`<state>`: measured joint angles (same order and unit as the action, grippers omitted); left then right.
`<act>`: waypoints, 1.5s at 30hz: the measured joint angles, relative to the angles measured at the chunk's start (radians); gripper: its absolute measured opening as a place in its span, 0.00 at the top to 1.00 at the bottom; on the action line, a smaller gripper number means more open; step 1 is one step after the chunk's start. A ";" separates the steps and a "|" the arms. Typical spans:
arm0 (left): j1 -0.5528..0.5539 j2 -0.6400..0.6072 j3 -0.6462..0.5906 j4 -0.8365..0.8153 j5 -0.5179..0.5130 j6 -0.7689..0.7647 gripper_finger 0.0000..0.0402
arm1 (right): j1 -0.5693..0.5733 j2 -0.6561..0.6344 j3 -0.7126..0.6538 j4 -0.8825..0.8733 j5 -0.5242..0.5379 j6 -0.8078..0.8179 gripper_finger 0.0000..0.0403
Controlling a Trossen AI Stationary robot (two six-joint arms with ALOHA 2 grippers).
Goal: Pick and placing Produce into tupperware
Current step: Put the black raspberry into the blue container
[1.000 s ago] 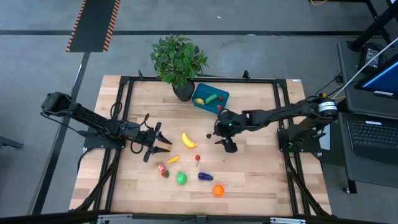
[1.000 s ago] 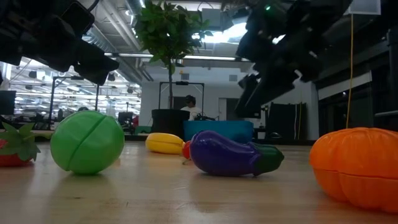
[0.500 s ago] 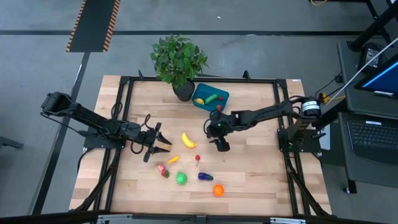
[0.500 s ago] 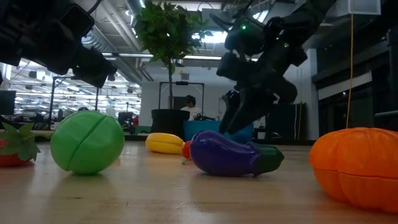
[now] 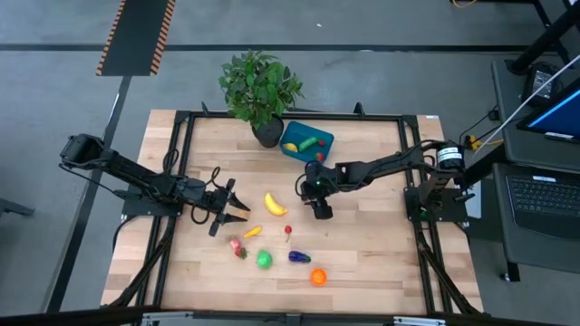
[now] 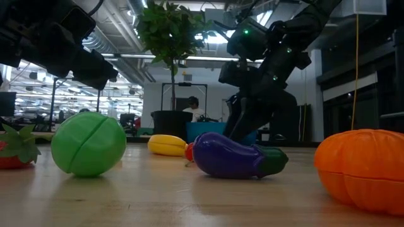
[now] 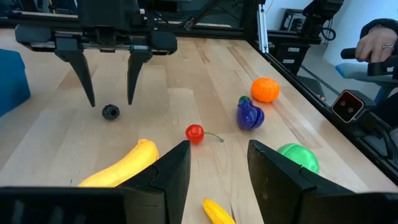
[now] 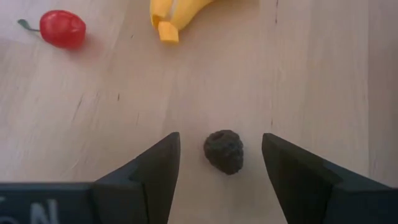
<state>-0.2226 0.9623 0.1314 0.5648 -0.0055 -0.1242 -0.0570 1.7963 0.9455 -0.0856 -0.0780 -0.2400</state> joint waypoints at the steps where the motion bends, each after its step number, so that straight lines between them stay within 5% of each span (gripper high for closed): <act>1: 0.000 0.000 0.000 0.000 0.000 0.000 0.62 | 0.000 0.000 0.000 0.000 0.000 0.000 0.43; 23: 0.000 0.000 0.000 -0.010 -0.003 0.001 0.62 | 0.000 0.071 -0.001 0.045 0.006 0.001 0.44; 37: 0.000 0.000 0.000 -0.010 -0.005 0.001 0.62 | 0.001 0.072 -0.001 0.051 0.007 0.003 0.75; 45: 0.000 0.000 0.000 -0.010 -0.005 0.001 0.62 | 0.001 0.066 -0.001 0.040 0.012 0.026 0.75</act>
<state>-0.2226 0.9627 0.1318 0.5544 -0.0105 -0.1228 -0.0564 1.8621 0.9446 -0.0452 -0.0663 -0.2144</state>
